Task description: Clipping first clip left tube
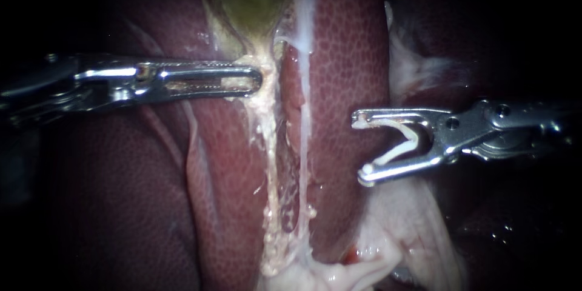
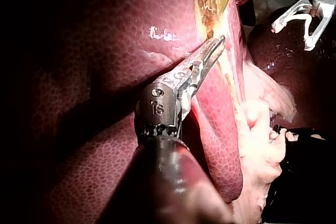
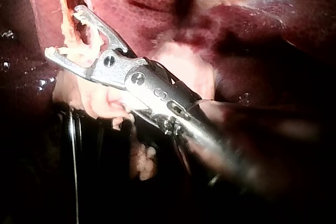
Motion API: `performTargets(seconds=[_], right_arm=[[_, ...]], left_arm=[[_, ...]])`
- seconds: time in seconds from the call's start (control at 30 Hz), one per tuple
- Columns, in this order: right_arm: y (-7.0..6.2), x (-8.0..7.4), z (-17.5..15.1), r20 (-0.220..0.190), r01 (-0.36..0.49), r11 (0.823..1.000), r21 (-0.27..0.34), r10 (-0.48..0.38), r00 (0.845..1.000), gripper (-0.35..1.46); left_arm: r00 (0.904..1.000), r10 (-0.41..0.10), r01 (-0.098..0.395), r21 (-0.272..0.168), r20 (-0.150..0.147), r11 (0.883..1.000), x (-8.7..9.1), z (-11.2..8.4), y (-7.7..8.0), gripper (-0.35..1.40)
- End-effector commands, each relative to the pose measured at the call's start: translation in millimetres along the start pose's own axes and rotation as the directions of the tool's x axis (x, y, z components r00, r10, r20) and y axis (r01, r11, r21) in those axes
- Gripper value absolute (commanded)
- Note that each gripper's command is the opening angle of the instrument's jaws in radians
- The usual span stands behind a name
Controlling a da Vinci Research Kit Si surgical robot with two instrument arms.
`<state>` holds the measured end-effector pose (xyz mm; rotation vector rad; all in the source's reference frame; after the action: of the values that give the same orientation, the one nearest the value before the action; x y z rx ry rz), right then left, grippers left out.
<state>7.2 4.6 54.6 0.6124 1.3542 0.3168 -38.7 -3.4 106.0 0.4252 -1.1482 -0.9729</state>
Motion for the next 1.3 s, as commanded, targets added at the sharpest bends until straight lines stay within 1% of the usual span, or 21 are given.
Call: performTargets(seconds=[0.03,0.1,0.27,0.4,0.5,0.6,0.9,1.03,1.17,1.3], right_arm=[[0.0,0.0,0.0,0.000,0.000,1.000,0.000,0.000,1.000,0.60],[0.0,0.0,0.0,0.000,0.000,1.000,0.000,0.000,1.000,0.60],[0.0,0.0,0.0,0.000,0.000,1.000,0.000,0.000,1.000,0.60],[0.0,0.0,0.0,0.000,0.000,1.000,0.000,0.000,1.000,0.60],[-0.1,0.0,0.0,0.000,0.000,1.000,0.000,0.000,1.000,0.60],[-0.1,0.0,0.0,0.000,0.000,1.000,0.000,0.000,1.000,0.60],[-0.1,0.1,0.1,-0.001,0.000,1.000,0.000,0.000,1.000,0.60],[0.0,0.1,0.6,-0.004,0.001,1.000,-0.006,-0.001,1.000,0.60],[0.0,-0.3,2.2,-0.012,0.007,1.000,-0.002,-0.007,1.000,0.60],[0.2,-1.5,4.9,-0.025,0.020,1.000,0.010,-0.020,0.999,0.60]], left_arm=[[1.0000,-0.003,0.003,-0.001,0.001,1.000,-0.4,-0.6,0.0,-0.35],[1.0000,-0.007,0.007,-0.009,-0.001,1.000,-1.2,-1.5,-0.1,-0.35],[0.9994,-0.027,0.028,-0.022,0.024,0.999,-3.5,-4.2,-0.1,-0.35],[0.9989,-0.023,0.024,-0.028,0.041,0.999,-4.7,-5.9,-0.4,-0.35],[0.9987,-0.020,0.021,-0.029,0.046,0.999,-5.1,-6.6,-0.6,-0.35],[0.9986,-0.021,0.023,-0.028,0.049,0.999,-5.3,-6.8,-0.7,-0.35],[0.9986,-0.020,0.022,-0.028,0.049,0.999,-5.2,-6.8,-0.7,-0.35],[0.9986,-0.020,0.022,-0.028,0.049,0.999,-5.1,-6.8,-0.7,-0.35],[0.9986,-0.020,0.021,-0.030,0.050,0.999,-5.0,-6.7,-0.7,-0.35],[0.9986,-0.019,0.021,-0.030,0.050,0.999,-5.0,-6.6,-0.7,-0.35]])
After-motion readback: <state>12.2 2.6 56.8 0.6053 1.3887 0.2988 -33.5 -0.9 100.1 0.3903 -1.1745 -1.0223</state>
